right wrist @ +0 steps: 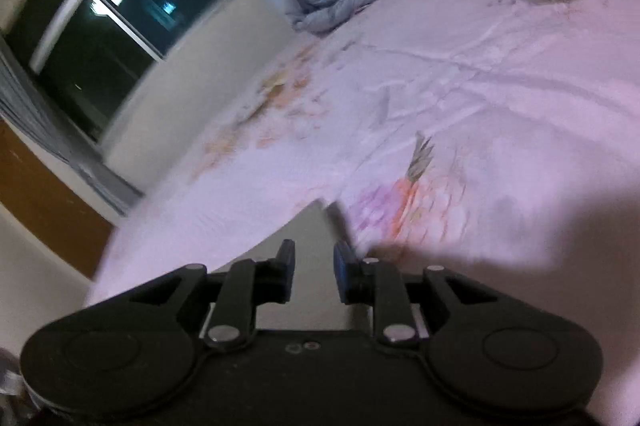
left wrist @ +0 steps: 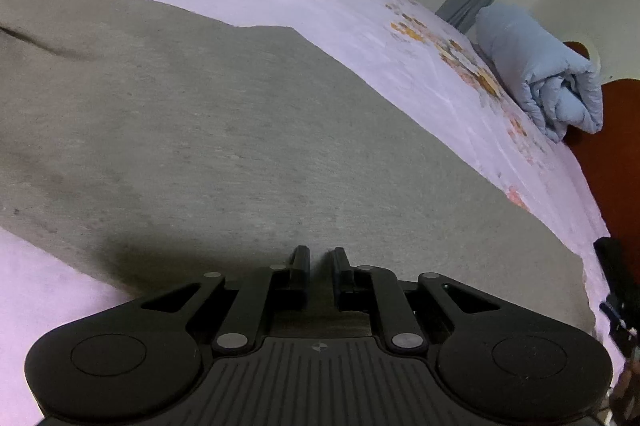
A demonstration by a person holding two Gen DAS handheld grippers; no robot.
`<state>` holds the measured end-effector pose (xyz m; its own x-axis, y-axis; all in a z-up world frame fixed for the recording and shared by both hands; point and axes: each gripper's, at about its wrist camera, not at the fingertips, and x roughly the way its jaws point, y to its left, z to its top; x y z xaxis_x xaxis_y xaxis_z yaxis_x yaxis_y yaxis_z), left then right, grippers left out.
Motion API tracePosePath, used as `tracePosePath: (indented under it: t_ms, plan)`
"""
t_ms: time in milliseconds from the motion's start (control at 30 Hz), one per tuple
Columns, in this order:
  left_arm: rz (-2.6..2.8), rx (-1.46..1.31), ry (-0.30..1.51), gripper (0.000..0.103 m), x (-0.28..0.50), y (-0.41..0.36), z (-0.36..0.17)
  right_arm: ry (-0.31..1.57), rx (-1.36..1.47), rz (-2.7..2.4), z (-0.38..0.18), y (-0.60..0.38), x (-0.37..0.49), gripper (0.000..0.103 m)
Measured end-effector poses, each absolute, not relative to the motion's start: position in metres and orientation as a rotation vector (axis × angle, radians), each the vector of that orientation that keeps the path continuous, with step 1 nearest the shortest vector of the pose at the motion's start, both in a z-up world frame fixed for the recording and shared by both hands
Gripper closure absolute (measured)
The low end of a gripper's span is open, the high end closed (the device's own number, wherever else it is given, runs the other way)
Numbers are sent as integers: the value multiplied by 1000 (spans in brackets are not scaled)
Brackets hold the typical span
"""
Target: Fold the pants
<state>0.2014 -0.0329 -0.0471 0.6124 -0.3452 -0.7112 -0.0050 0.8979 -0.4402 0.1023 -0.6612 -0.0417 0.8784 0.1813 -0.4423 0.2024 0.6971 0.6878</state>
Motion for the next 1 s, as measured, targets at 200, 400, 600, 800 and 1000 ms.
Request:
tracePosePath:
  t_ms: [200, 400, 600, 800, 1000]
  plan:
    - [-172, -366, 854, 90, 195, -15, -35, 508, 1098, -23, -83, -657, 70, 89]
    - [-80, -399, 815, 84, 192, 36, -33, 530, 1192, -116, -95, -654, 66, 94]
    - [-13, -427, 783, 83, 196, 75, -37, 502, 1253, -158, -104, -650, 64, 98]
    - [-9, -471, 807, 83, 209, 85, -50, 502, 1232, -168, -107, -648, 70, 99]
    - [-15, -507, 801, 83, 211, 85, -58, 455, 1089, -126, -88, -643, 64, 103]
